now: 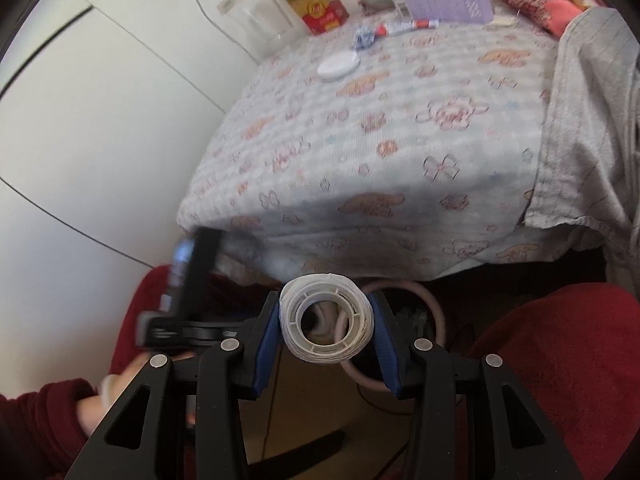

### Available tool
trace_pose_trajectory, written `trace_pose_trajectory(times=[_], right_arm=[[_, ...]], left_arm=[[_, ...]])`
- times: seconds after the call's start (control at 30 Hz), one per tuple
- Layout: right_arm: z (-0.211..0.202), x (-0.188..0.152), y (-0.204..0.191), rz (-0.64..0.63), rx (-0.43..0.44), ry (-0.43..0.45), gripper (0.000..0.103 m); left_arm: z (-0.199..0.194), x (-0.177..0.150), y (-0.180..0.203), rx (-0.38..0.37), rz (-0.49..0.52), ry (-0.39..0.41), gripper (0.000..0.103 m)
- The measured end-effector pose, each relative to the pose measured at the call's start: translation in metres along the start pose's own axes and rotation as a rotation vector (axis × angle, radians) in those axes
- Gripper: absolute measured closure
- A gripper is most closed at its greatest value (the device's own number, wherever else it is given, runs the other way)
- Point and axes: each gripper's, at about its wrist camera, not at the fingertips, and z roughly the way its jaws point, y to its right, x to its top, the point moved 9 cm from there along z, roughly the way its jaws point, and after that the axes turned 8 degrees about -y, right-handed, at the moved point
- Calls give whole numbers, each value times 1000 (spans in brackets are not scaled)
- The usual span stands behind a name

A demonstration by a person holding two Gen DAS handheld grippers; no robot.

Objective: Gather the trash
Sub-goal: 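Lower the tape roll over the bin and open the right tool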

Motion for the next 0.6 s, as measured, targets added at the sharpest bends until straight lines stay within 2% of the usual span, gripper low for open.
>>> trace_pose_trajectory(times=[0.1, 0.27, 0.47, 0.6], right_arm=[[26, -3, 2, -6, -48, -106, 60], [74, -8, 8, 5, -95, -254, 60], [135, -21, 9, -13, -153, -367, 60], [152, -27, 10, -26, -192, -400, 60]], left_arm=[[-35, -1, -1, 67, 67, 120, 1], [-71, -4, -5, 93, 73, 272, 1], [-73, -8, -2, 114, 76, 297, 1], [-73, -7, -2, 101, 68, 304, 1]])
